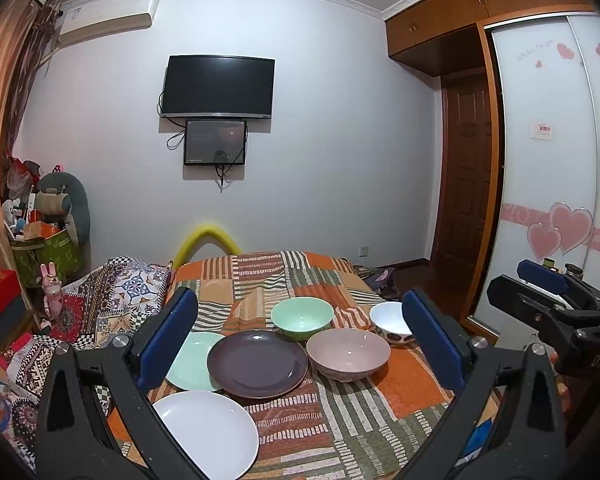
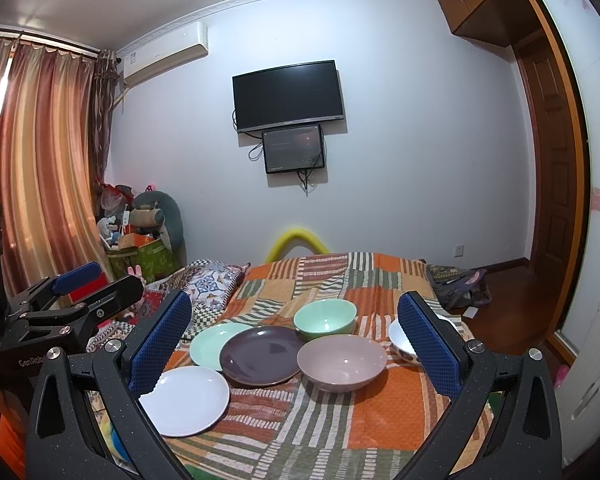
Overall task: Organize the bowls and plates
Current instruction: 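Move both grippers toward the dark purple plate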
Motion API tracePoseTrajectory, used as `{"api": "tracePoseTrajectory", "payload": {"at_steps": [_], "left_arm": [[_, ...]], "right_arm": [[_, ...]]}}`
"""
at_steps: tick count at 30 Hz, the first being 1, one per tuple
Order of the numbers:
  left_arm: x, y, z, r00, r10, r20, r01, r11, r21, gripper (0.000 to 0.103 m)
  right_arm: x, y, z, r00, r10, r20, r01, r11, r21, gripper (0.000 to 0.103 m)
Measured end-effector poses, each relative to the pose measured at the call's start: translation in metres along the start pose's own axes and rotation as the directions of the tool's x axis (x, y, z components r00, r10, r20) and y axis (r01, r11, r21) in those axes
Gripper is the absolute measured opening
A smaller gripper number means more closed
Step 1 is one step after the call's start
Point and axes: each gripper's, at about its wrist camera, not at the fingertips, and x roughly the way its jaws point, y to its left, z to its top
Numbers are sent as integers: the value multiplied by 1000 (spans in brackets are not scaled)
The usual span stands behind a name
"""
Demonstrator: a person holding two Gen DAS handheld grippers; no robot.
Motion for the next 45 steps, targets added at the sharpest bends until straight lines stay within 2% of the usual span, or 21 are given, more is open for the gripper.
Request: {"api": "tracePoseTrajectory", "payload": {"at_steps": [45], "left_arm": [[0,1,0,1000,-4,-3,4,1000,-6,103]], "right_arm": [[1,-5,0,1000,10,-3,-10,1000,15,103]]}}
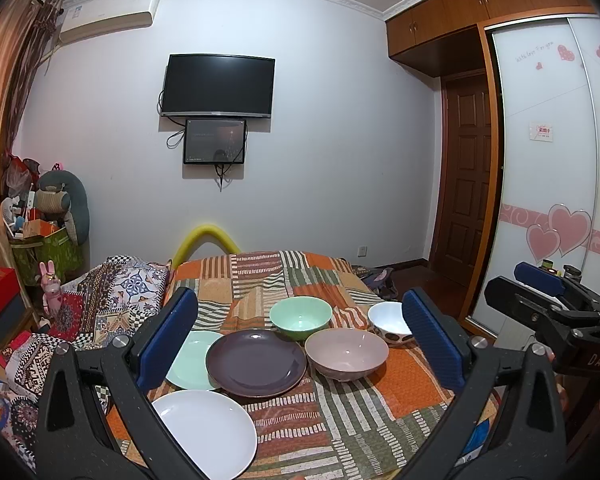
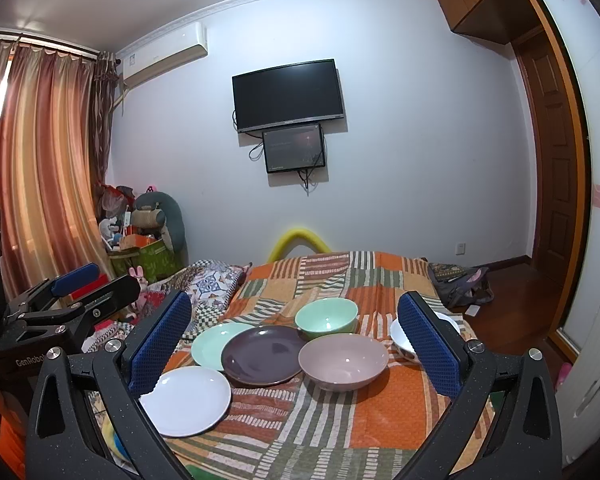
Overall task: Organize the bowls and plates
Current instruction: 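Move both grippers toward the dark purple plate, then grasp the dark purple plate rim with both grippers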
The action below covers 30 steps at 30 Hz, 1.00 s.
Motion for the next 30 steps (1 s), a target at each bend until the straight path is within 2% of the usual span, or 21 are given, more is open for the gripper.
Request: {"api": "tracePoseTrajectory", "payload": {"at_steps": [9,12,18,20,21,23,25,27,30], "left_arm": [[6,6,-5,1000,-7,-18,6,1000,-9,103],[15,12,-13,999,4,-35,-5,1000,-11,103],[48,30,-34,991,25,-133,-28,999,-17,103],[60,37,-44,984,17,-175,-23,999,-31,99],[68,43,-49,979,12,-201,-21,999,-42,90],[83,52,-58,967,-3,-256,-13,998,-59,80],[99,64,-69,952,-5,-307,-21,996,-83,78],[113,76,-79,940,2,-342,-37,995,-95,72],[133,94,-88,922,27,-386,-65,994,-86,69]], "right_arm": [[7,-1,-5,1000,-2,-20,2,1000,-1,103],[17,-4,-12,998,-6,-57,7,1000,5,103],[53,-13,-38,985,-30,-171,33,999,14,103],[61,-16,-44,979,-35,-200,39,999,18,103],[69,-18,-50,973,-34,-227,40,999,20,103],[80,-20,-57,965,-34,-261,42,999,24,103],[88,-19,-62,956,-26,-291,36,999,28,97],[97,-20,-66,946,-14,-324,27,999,36,92],[117,-20,-76,924,15,-382,7,998,56,83]]}}
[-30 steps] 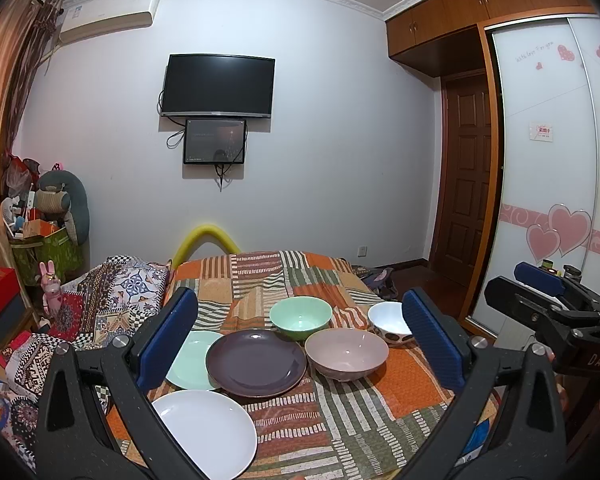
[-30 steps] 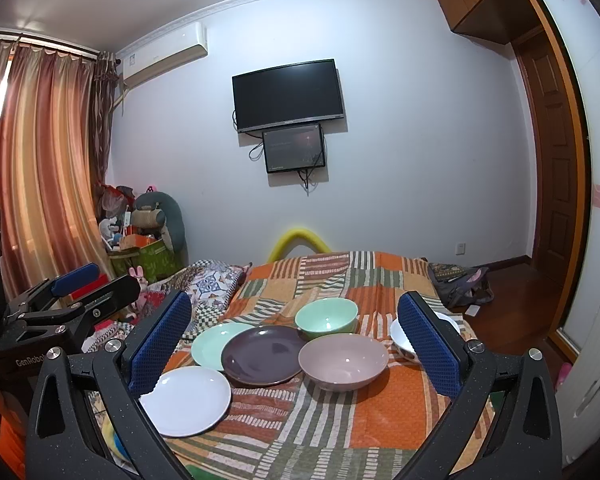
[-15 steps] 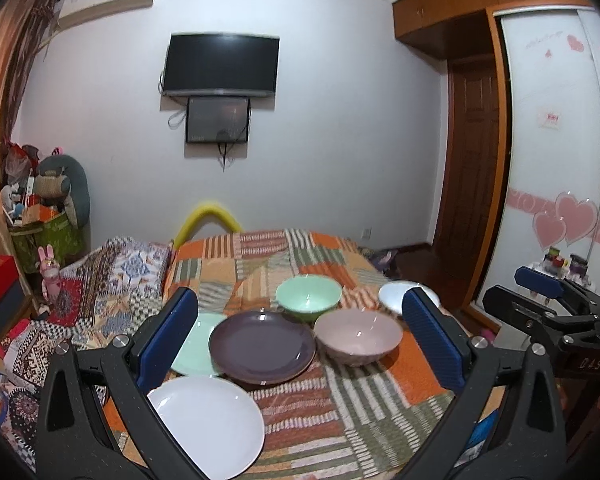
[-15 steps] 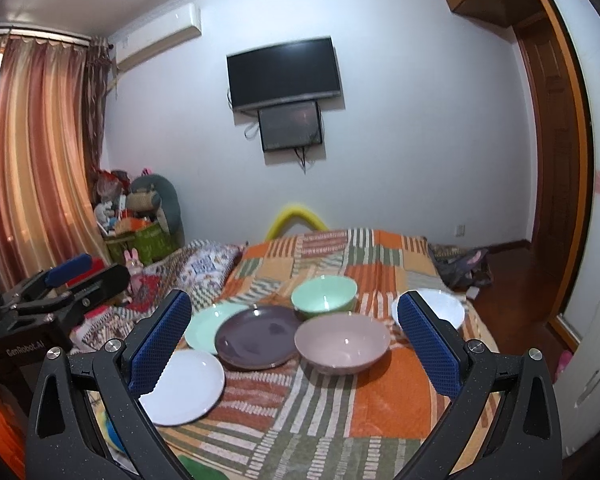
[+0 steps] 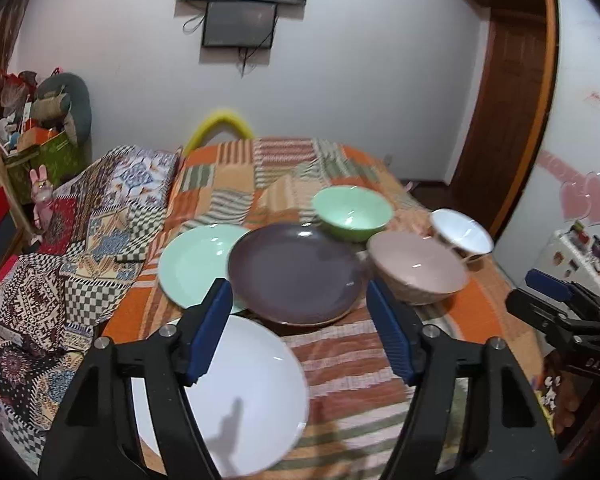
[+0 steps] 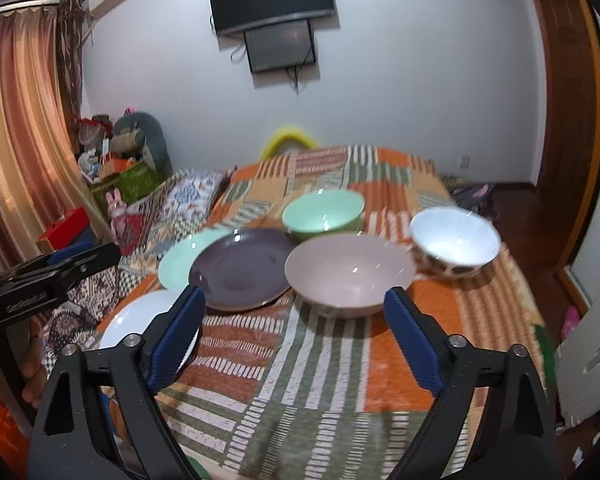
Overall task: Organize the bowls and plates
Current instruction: 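Grasp the dark purple plate rim with both grippers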
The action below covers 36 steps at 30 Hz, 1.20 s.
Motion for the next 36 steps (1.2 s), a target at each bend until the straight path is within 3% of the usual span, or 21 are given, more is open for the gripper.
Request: {"api": "tracePoseTrajectory", "payload": {"at_steps": [4,9,16,32,36], "left_arm": [[27,25,5,999,38,-38,-38,999,6,61],[73,52,14,992,50,-118,-51,999,-8,38],[126,81,20,979,5,-202,-13,999,-39,36],[215,112,17,930,-153,-335,107,983,-152,30],[227,109,15,921,-165,-354,116,981,-156,23]], "right_arm": [[26,4,-3,997,35,-75,-34,999,15,67],[64,11,-4,986,65,-156,-62,998,23,48],[112,14,-6,960,89,-264,-74,995,66,30],[163,22,-5,929,4,-371,26,997,76,29],[166,25,-5,926,-11,-377,41,996,73,30]]}}
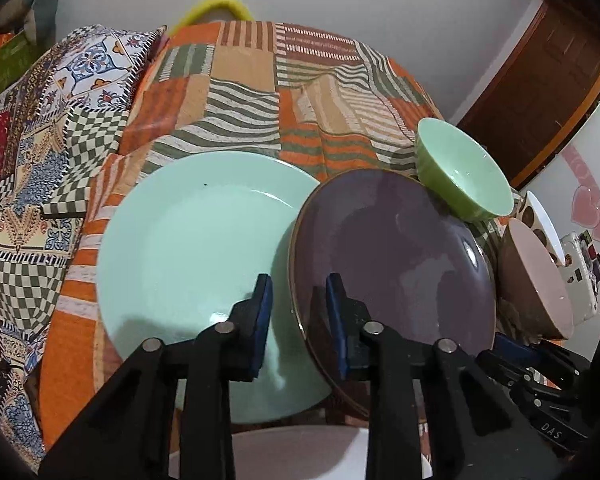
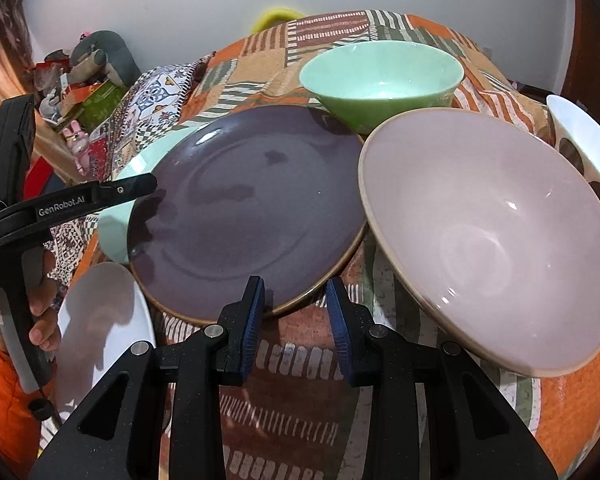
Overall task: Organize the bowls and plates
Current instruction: 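Grasp the dark purple plate rim with both grippers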
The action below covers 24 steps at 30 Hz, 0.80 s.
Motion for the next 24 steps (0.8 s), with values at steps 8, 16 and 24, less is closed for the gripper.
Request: {"api": "tracePoseTrajectory", "payload": {"at_steps": [8,16,24], "left_arm": [[0,1,-2,1000,-13,-15,13,1000,-7,15],[-22,-6,-24,999,39,-15,-39,999,28,16],[-25,-1,-30,999,12,-50,-11,1000,14,16]], "right_arm": [[3,2,5,1000,-17,-13,17,1000,-9,30],[2,5,4,999,-23,-35,22,999,-40,30],[4,5,6,999,-15,-43,13,999,-39,30]]}}
